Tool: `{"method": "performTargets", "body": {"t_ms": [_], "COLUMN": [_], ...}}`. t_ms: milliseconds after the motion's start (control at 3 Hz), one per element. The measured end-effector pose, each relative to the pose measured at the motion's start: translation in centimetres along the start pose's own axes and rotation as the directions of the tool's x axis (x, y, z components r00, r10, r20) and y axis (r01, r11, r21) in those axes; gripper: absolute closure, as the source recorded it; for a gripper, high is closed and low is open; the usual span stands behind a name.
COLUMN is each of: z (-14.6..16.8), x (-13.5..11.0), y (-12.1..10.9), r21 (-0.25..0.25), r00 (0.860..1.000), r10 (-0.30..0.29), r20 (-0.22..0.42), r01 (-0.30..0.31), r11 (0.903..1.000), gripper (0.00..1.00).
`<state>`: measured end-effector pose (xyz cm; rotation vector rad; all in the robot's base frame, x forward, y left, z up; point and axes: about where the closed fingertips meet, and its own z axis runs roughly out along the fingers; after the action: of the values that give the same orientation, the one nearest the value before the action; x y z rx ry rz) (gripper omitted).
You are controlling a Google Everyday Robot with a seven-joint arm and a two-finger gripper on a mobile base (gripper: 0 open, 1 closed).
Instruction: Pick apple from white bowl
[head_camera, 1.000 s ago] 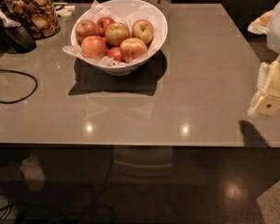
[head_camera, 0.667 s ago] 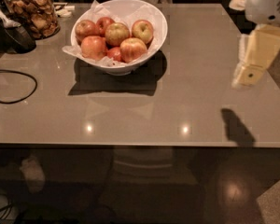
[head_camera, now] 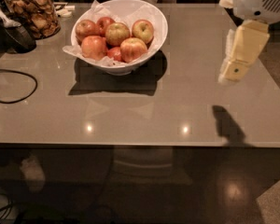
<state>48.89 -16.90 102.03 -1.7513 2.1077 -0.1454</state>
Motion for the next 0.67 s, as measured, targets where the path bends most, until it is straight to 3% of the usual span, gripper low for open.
{"method": "performTargets", "body": {"t_ms": [667], "z": [4.1], "x": [-4.5], "y": [-2.8], "r21": [-0.097], "r00": [1.0], "r10": [0.006], "r20": [-0.013], "r01": [-0.007], "r11": [0.9953], "gripper": [0.0]}}
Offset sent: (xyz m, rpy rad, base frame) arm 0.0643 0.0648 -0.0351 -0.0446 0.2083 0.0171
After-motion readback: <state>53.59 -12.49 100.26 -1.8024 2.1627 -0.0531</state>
